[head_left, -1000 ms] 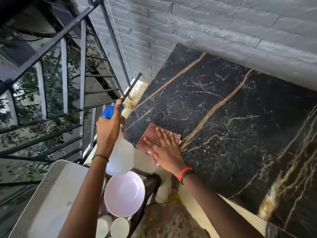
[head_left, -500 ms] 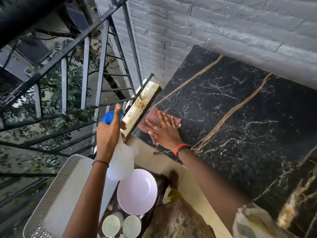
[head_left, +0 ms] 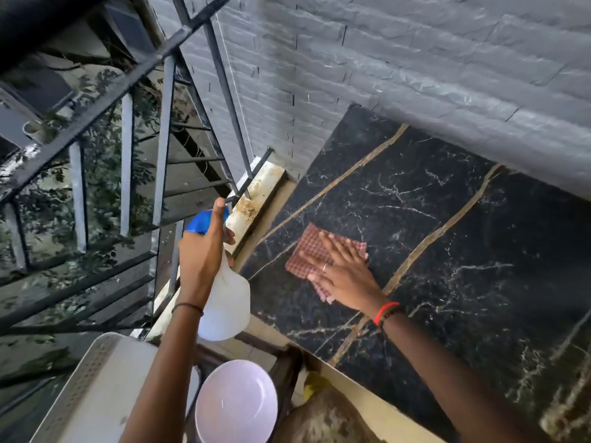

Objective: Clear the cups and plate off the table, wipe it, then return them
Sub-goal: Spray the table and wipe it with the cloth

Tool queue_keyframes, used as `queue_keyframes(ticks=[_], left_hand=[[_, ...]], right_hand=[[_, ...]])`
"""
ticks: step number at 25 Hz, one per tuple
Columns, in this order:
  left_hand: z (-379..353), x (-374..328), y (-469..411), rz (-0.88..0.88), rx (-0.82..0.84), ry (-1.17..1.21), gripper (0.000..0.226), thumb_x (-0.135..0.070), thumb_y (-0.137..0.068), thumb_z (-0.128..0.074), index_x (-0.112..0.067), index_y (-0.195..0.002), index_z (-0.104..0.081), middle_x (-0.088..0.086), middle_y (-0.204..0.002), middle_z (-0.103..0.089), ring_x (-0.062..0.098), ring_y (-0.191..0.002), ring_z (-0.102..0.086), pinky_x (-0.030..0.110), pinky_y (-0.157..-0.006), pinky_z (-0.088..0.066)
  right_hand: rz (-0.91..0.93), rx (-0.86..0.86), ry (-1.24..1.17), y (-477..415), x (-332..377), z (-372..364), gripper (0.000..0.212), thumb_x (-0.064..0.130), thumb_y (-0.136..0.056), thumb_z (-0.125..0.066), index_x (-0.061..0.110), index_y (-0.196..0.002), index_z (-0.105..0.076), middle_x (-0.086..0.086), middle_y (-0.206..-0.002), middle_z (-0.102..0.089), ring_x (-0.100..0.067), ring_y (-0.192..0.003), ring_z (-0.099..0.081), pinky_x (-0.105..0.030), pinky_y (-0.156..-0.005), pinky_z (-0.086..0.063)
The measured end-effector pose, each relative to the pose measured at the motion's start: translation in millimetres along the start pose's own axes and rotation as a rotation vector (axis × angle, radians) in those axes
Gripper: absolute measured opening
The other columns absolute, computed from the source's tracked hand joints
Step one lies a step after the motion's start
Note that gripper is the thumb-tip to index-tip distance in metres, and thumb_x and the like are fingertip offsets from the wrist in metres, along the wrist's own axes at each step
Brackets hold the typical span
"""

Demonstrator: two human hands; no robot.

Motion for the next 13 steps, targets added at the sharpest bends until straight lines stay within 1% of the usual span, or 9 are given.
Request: queue_keyframes(ticks=[2, 3, 5, 6, 7, 10, 11, 13], left_hand=[[-14.2, -9.3, -16.1, 0.007, 0.001, -0.011, 0.062, -0.070, -0.087, -0.046, -0.016, -0.058, -0.056, 0.015, -0.071, -0.068, 0.027, -0.055, -0.059, 0.053, -0.077, -0.053], [-20.8, -13.8, -24.4, 0.007, -0.003, -0.022, 0.066, -0.072, -0.086, -0.046, -0.014, -0.057, -0.056, 0.013, -0.068, -0.068, 0.026, -0.053, -0.059, 0.050, -0.073, -0.053], [-34.8, -23.8, -41.2, -0.004, -0.021, -0.037, 0.068, -0.074, -0.085, -0.046, -0.014, -0.054, -0.056, 0.005, -0.060, -0.066, 0.020, -0.049, -0.059, 0.039, -0.066, -0.051], [-42.3, -28.3, -49.9, -0.009, -0.035, -0.046, 0.067, -0.075, -0.084, -0.046, -0.017, -0.051, -0.056, 0.002, -0.057, -0.064, 0.015, -0.049, -0.059, 0.033, -0.065, -0.050], [-49.2, -32.3, -58.4, -0.007, -0.047, -0.052, 0.066, -0.076, -0.082, -0.047, -0.021, -0.048, -0.057, 0.000, -0.055, -0.063, 0.012, -0.050, -0.058, 0.031, -0.065, -0.048], [-70.1, -44.6, -83.1, 0.012, -0.051, -0.084, 0.061, -0.077, -0.081, -0.046, -0.030, -0.044, -0.059, -0.008, -0.050, -0.061, 0.002, -0.048, -0.053, 0.024, -0.059, -0.041], [-75.9, -47.6, -89.6, 0.017, -0.056, -0.089, 0.061, -0.076, -0.082, -0.047, -0.030, -0.044, -0.059, -0.010, -0.048, -0.061, 0.000, -0.047, -0.052, 0.024, -0.059, -0.041], [-88.6, -52.4, -101.7, 0.003, -0.057, -0.086, 0.059, -0.072, -0.085, -0.047, -0.028, -0.047, -0.057, -0.013, -0.049, -0.062, -0.002, -0.048, -0.054, 0.024, -0.063, -0.043]], right_hand=[[-0.119, -0.008, -0.010, -37.6, -35.8, 18.5, 0.051, 0.058, -0.098, -0.018, 0.055, -0.143, 0.006, -0.007, -0.157, 0.023, -0.027, -0.146, 0.015, -0.045, -0.115, 0.015], [-0.152, -0.012, -0.026, -60.4, -43.5, 27.4, 0.051, 0.057, -0.098, -0.020, 0.054, -0.144, 0.004, -0.007, -0.157, 0.021, -0.027, -0.147, 0.014, -0.046, -0.116, 0.013], [-0.159, -0.008, -0.057, -104.6, -36.9, 39.0, 0.050, 0.058, -0.098, -0.018, 0.053, -0.144, 0.003, -0.009, -0.158, 0.019, -0.029, -0.147, 0.014, -0.050, -0.118, 0.010], [-0.131, 0.001, -0.062, -122.0, -25.6, 40.7, 0.050, 0.058, -0.098, -0.016, 0.052, -0.144, 0.002, -0.011, -0.157, 0.020, -0.030, -0.146, 0.014, -0.052, -0.117, 0.009], [-0.081, 0.008, -0.053, -133.0, -11.4, 39.8, 0.050, 0.059, -0.098, -0.014, 0.052, -0.145, 0.001, -0.012, -0.157, 0.020, -0.031, -0.146, 0.015, -0.053, -0.117, 0.009], [0.104, 0.001, -0.021, -122.3, 15.4, 26.3, 0.050, 0.060, -0.097, -0.017, 0.053, -0.146, -0.006, -0.012, -0.159, 0.015, -0.029, -0.146, 0.014, -0.051, -0.116, 0.012], [0.143, -0.017, -0.017, -108.8, 12.7, 21.4, 0.050, 0.060, -0.097, -0.018, 0.053, -0.145, -0.007, -0.010, -0.160, 0.011, -0.028, -0.147, 0.011, -0.050, -0.117, 0.010], [0.151, -0.076, -0.022, -83.0, -14.2, 16.3, 0.050, 0.059, -0.097, -0.016, 0.052, -0.146, -0.007, -0.010, -0.161, 0.002, -0.028, -0.148, 0.003, -0.051, -0.119, 0.001]])
Point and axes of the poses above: each hand's wrist, its own y-axis away from the middle knuckle, its own z-axis out of the back of the hand, x = y × z, the point moved 2 cm from there along -y, towards the middle knuckle
